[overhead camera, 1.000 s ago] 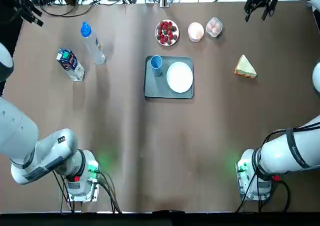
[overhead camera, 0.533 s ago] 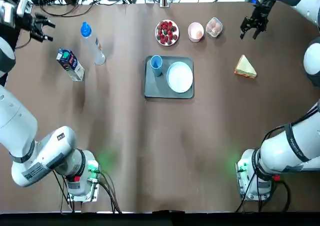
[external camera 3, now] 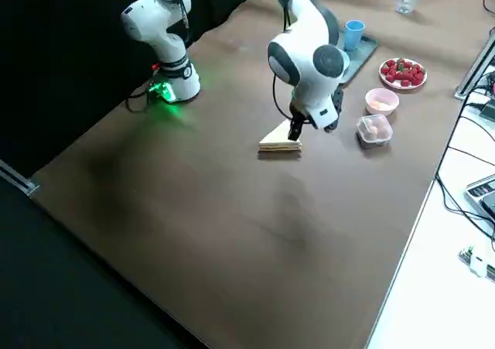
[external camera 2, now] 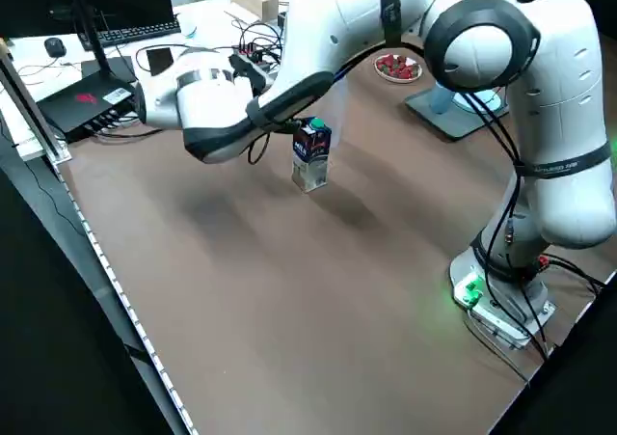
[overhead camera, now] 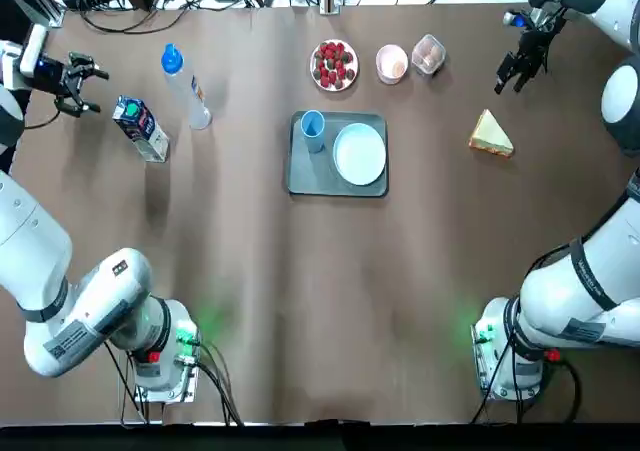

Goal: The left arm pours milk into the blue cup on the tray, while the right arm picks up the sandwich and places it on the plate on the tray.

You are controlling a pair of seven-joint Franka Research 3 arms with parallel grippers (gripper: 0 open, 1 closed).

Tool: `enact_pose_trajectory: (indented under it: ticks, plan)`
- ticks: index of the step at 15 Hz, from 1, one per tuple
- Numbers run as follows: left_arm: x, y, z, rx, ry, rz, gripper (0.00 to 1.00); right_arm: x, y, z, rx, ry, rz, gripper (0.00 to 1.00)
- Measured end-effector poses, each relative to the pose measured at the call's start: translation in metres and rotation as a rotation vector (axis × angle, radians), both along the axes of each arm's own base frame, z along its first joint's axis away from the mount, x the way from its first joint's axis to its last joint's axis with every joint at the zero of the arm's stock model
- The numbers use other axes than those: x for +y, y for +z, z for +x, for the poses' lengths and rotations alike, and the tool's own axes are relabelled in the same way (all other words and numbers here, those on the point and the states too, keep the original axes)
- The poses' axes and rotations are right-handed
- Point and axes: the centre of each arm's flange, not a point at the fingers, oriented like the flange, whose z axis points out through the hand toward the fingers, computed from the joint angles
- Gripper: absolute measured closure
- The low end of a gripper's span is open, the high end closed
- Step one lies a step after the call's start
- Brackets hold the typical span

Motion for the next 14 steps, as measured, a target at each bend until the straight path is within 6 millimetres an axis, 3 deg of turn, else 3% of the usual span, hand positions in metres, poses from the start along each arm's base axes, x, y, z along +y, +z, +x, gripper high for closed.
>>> enact_pose_trajectory:
  ticks: [1,6,11,14]
  plan:
    - [0.002,-0.015,-0.002,-0.024,-0.014,-0.017,0.0,-0.012,-0.012,0.003,-0.002,0.039,0.02,0.01]
    - [0.02,-0.041,-0.015,-0.075,0.01,-0.065,0.0,-0.018,-0.039,0.001,0.017,0.143,0.068,0.01]
    - [0.019,-0.064,-0.018,-0.045,0.001,-0.082,0.0,-0.032,-0.077,-0.008,0.06,0.181,0.109,0.01]
    - [0.017,-0.086,-0.023,-0.042,-0.025,-0.096,0.0,-0.028,-0.096,-0.011,0.088,0.186,0.123,0.03]
